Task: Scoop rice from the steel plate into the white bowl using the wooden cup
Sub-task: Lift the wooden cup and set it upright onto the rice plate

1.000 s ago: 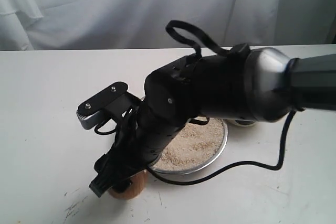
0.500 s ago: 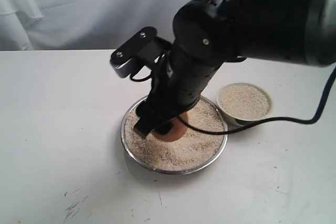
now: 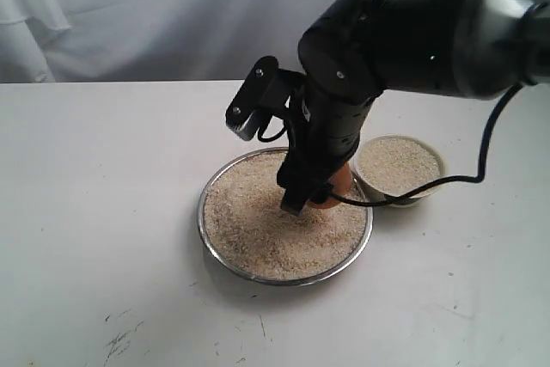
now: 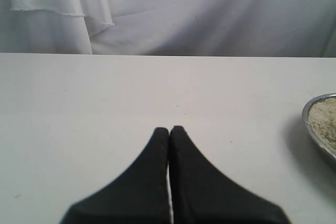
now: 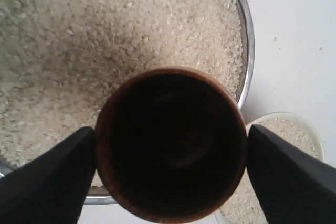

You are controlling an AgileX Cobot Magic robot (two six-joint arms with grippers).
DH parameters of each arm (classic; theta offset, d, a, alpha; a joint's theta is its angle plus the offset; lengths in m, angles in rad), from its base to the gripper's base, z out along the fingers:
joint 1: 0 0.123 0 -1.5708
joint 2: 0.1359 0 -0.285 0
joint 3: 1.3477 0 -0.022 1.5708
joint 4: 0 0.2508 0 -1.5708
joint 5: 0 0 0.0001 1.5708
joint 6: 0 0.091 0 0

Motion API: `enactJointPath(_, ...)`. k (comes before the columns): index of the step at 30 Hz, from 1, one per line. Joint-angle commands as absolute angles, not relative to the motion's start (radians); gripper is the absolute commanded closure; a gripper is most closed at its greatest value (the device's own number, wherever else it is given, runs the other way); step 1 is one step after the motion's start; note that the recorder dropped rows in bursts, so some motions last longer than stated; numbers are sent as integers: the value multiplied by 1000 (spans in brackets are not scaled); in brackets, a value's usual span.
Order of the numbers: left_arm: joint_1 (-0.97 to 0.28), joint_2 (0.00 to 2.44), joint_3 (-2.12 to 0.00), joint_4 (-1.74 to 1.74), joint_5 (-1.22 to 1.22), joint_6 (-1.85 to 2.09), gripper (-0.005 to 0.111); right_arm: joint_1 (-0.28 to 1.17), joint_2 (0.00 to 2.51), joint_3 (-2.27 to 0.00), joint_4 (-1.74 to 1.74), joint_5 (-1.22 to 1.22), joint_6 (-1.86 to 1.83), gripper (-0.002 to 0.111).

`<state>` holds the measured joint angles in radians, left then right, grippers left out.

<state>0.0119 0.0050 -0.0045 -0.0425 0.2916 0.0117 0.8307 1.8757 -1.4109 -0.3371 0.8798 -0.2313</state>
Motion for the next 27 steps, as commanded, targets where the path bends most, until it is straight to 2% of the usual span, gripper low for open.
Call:
enactJointPath(1, 10, 0, 0, -43, 285, 9, 107, 827, 1913, -1417, -401, 900, -235, 108)
enactJointPath(11, 10, 0, 0, -43, 285, 9, 107, 837, 1930, -1417, -412, 862, -186, 108)
enactJointPath(13, 10, 0, 0, -43, 285, 9, 107, 837, 1930, -1415, -412, 862, -188, 103)
enactJointPath(16, 10, 0, 0, -43, 285, 9, 107, 837, 1930, -1415, -412, 868, -188, 89)
enactJointPath(23, 10, 0, 0, -43, 285, 9, 107, 837, 1930, -1415, -412, 869, -153, 37)
enactJointPath(27, 10, 0, 0, -43, 285, 9, 107, 837, 1930, -1415, -432, 869, -90, 24)
